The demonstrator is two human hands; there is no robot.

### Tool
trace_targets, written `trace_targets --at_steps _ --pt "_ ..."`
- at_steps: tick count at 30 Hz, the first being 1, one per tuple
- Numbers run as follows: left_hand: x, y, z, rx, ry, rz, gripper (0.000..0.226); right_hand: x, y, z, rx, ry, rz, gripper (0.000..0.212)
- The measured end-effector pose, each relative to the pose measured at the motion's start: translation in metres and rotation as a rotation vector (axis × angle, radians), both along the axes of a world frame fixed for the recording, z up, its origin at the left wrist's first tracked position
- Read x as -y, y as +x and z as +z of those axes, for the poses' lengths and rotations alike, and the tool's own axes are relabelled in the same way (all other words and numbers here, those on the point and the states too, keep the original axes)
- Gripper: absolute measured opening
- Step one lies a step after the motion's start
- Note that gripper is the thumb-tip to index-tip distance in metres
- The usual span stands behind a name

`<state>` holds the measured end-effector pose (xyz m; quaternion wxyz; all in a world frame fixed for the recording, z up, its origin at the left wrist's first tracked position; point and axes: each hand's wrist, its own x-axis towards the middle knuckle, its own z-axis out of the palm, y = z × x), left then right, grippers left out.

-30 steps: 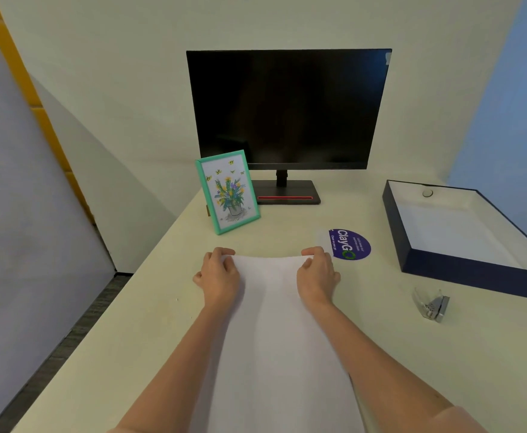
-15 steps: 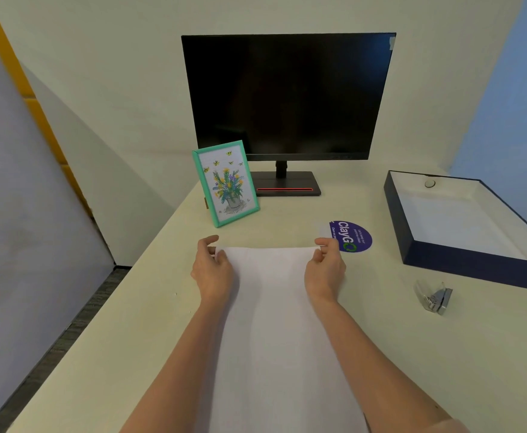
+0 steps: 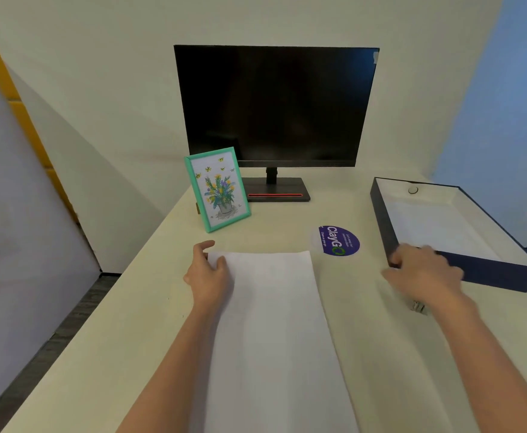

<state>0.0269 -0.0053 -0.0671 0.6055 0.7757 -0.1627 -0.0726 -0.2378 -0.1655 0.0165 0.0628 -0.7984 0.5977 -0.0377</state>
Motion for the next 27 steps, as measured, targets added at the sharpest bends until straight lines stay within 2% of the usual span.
trace_targets --at_steps 2,4,5,6,9,12,14,15,17,19,21,23,25,27 --pt "-0.001 0.001 0.000 0.013 0.002 0.004 0.035 0.002 -0.022 0.002 -0.149 0.110 -0.106 0.059" --pt "-0.001 0.002 0.001 0.019 0.004 0.005 0.034 0.003 -0.028 -0.011 -0.100 0.232 -0.114 0.078" --pt "-0.001 0.002 0.000 0.020 0.007 0.007 0.034 0.002 -0.027 -0.020 -0.052 0.278 -0.098 0.081" --pt "-0.001 0.002 0.000 0.013 0.006 0.011 0.034 0.001 -0.025 -0.028 -0.003 0.297 -0.083 0.077" --pt "-0.001 0.001 -0.001 -0.005 -0.012 0.024 0.033 0.000 -0.015 -0.041 0.096 0.248 -0.089 0.047" --pt "0.000 0.001 -0.002 -0.004 -0.013 0.023 0.033 0.008 -0.002 -0.038 0.146 0.204 -0.055 0.039" --pt "0.001 0.001 -0.003 -0.003 -0.014 0.023 0.033 0.014 0.013 -0.022 0.298 0.206 0.054 0.027" --pt "0.001 0.002 -0.004 -0.003 -0.015 0.025 0.033 0.016 0.025 -0.013 0.435 0.238 0.127 0.022" --pt "0.003 0.002 -0.005 -0.007 -0.011 0.026 0.033 0.014 0.052 0.004 0.785 0.429 0.242 0.018" --pt "0.003 0.002 -0.005 0.002 -0.014 0.031 0.033 0.006 0.084 0.013 1.141 0.791 0.304 0.012" --pt "0.003 0.002 -0.005 0.015 -0.011 0.036 0.032 -0.004 0.114 0.013 1.408 1.202 0.305 0.011" --pt "0.003 0.004 -0.006 0.020 -0.008 0.039 0.032 -0.015 0.143 0.008 1.507 1.422 0.314 0.026" --pt "0.003 0.006 -0.007 0.034 0.003 0.038 0.033 -0.023 0.166 0.002 1.497 1.439 0.346 0.033" --pt "0.003 0.006 -0.006 0.049 0.016 0.026 0.034 -0.029 0.187 -0.004 1.422 1.358 0.380 0.031"
